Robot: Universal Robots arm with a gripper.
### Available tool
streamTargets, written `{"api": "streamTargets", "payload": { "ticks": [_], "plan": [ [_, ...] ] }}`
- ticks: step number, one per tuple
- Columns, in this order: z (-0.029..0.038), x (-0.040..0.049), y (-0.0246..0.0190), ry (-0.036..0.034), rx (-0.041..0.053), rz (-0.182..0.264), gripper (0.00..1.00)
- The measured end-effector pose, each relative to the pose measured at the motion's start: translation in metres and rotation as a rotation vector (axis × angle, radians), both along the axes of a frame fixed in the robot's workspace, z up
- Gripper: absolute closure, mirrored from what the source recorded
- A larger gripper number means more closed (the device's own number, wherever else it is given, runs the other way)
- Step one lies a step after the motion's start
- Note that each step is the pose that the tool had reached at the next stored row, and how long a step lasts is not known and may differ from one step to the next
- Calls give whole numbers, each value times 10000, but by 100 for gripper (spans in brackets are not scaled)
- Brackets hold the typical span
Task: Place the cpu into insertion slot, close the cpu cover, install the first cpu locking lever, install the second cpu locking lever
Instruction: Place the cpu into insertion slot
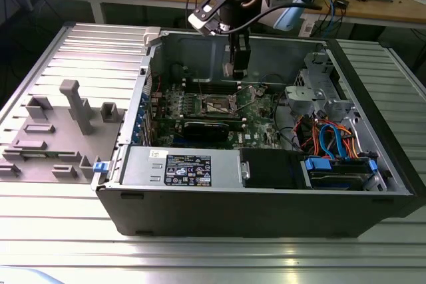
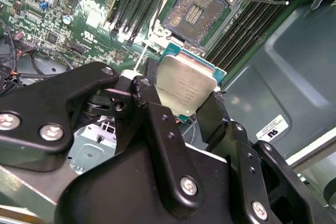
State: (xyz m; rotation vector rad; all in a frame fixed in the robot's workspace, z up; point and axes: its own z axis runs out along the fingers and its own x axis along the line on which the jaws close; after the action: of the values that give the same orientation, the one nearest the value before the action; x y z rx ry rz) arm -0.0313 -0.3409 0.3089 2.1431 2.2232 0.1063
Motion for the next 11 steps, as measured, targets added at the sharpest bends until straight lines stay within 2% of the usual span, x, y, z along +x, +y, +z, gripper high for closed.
{"api": "streamTargets", "payload": {
  "ticks": [11],
  "plan": [
    [-19,-1,0,1,-6,0,46]
  ]
}}
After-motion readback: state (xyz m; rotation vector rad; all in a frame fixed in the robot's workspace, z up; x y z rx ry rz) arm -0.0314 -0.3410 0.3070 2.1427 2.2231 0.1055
